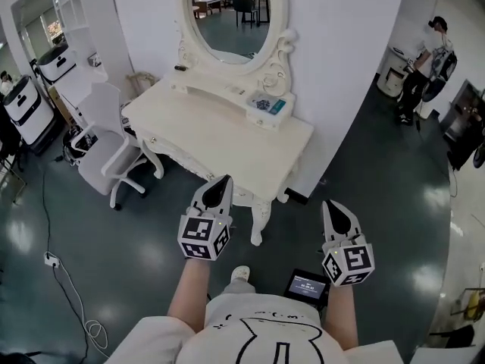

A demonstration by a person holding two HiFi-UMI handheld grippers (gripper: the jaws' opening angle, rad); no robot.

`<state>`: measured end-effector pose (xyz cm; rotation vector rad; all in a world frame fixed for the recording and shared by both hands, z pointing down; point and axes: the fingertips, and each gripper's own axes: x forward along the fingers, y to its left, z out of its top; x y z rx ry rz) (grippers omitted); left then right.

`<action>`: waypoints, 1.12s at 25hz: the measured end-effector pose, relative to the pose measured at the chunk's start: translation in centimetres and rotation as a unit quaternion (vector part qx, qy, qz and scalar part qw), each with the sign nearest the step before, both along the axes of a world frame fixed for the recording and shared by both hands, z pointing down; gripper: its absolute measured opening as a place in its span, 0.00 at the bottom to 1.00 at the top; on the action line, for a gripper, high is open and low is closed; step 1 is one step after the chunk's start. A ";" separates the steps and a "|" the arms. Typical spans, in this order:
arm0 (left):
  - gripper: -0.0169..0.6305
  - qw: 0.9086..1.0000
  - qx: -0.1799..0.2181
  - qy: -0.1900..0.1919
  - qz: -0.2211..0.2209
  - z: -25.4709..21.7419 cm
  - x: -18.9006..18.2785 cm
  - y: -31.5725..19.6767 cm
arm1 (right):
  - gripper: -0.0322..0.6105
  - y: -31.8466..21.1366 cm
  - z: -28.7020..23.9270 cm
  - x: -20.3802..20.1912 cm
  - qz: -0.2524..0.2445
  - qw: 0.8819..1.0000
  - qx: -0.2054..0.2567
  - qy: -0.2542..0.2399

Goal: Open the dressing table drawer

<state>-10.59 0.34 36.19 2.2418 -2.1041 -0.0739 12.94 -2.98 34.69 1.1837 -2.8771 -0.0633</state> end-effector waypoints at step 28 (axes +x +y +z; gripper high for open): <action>0.06 0.995 -0.068 -0.002 0.069 5.1 -7.1 -19.1 | 0.09 -17.4 3.7 -9.8 0.032 0.998 -0.061 0.015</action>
